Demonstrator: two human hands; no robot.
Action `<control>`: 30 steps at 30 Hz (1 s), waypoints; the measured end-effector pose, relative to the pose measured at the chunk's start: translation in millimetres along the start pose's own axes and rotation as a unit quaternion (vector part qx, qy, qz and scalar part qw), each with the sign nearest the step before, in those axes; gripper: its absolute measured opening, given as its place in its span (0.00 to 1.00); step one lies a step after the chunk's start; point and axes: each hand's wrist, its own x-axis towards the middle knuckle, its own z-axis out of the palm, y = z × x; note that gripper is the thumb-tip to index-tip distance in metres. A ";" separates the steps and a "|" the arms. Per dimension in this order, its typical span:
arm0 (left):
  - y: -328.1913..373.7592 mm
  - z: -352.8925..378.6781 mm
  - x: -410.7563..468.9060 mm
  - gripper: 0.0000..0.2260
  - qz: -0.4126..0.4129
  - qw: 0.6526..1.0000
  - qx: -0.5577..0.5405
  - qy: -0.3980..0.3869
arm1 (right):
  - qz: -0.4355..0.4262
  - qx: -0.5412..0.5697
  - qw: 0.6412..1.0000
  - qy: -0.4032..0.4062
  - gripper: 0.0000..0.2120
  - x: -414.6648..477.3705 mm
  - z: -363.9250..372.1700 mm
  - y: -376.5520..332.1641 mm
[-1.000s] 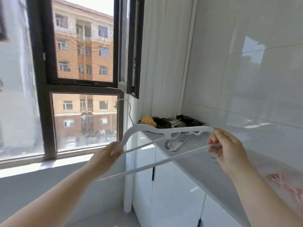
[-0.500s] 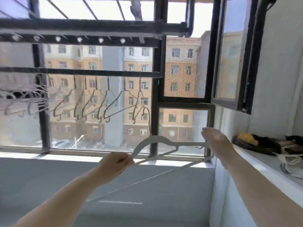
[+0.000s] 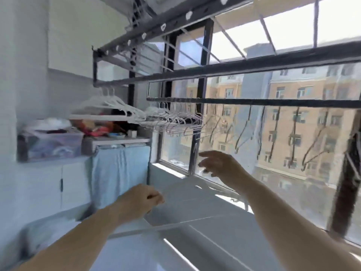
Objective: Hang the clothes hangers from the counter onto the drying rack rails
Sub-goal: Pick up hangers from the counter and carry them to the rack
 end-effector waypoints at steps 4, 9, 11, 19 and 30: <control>-45.2 -24.9 -10.4 0.15 -0.053 0.999 0.005 0.006 | -0.044 0.015 0.997 -0.061 0.12 46.0 52.8 -16.1; -96.4 -55.4 4.6 0.13 -0.088 0.996 -0.016 -0.001 | -0.110 -0.066 0.980 -0.150 0.08 107.0 91.4 -28.6; -116.8 -66.8 22.8 0.12 -0.108 0.994 -0.008 0.004 | -0.116 -0.083 0.972 -0.186 0.10 136.1 100.0 -28.7; -174.4 -107.2 107.3 0.19 -0.139 0.985 0.018 0.098 | -0.011 -0.163 0.919 -0.358 0.07 226.5 120.1 13.4; -243.9 -127.5 160.3 0.15 -0.130 0.977 0.048 0.160 | -0.002 -0.180 0.937 -0.299 0.10 278.6 182.7 34.1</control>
